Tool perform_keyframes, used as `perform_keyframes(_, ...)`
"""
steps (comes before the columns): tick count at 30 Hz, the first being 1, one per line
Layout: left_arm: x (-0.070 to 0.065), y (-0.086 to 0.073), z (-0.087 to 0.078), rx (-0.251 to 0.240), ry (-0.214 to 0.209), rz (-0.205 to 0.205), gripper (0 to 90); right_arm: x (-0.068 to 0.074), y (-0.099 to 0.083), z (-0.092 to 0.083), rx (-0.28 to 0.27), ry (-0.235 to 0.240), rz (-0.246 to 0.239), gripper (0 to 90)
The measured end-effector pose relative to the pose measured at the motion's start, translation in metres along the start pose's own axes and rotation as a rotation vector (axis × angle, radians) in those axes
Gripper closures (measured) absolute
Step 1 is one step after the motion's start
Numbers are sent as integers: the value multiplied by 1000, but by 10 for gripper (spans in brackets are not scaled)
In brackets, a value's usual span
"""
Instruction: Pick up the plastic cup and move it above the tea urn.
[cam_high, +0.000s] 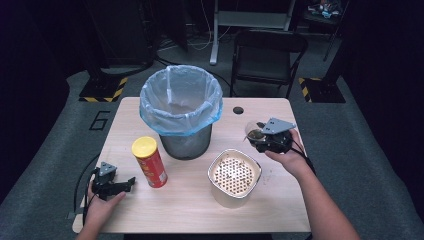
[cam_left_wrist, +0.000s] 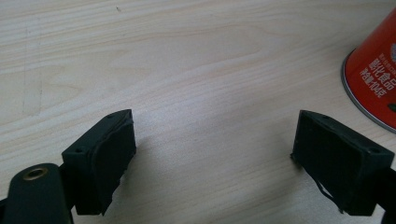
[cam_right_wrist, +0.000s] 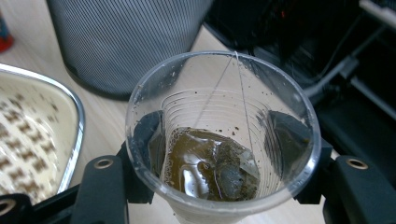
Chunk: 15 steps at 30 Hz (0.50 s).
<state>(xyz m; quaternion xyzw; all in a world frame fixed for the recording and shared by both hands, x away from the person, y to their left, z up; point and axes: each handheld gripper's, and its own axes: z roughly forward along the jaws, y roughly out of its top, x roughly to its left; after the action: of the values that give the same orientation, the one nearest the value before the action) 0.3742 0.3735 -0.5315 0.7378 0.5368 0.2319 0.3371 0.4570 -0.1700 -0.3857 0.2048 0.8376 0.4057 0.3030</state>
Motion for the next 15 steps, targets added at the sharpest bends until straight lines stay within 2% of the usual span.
perform_keyframes(1, 0, 0, 0, -1, 1, 0, 128, 0, 0, 0, 0, 0, 0, 384)
perform_keyframes(4, 0, 0, 0, -1, 0, -1, 128, 1, 11, 0, -44, 13, -58, 386)
perform_keyframes(7, 0, 0, 0, 0, -1, 0, 128, 3, 19, 1, -79, 48, -105, 389)
perform_keyframes(12, 0, 0, 0, 0, 0, 0, 128, 3, 23, 3, -112, 72, -108, 390)
perform_keyframes(15, 0, 0, 0, 0, 0, 1, 128, 3, 22, 4, -112, 79, -127, 392)
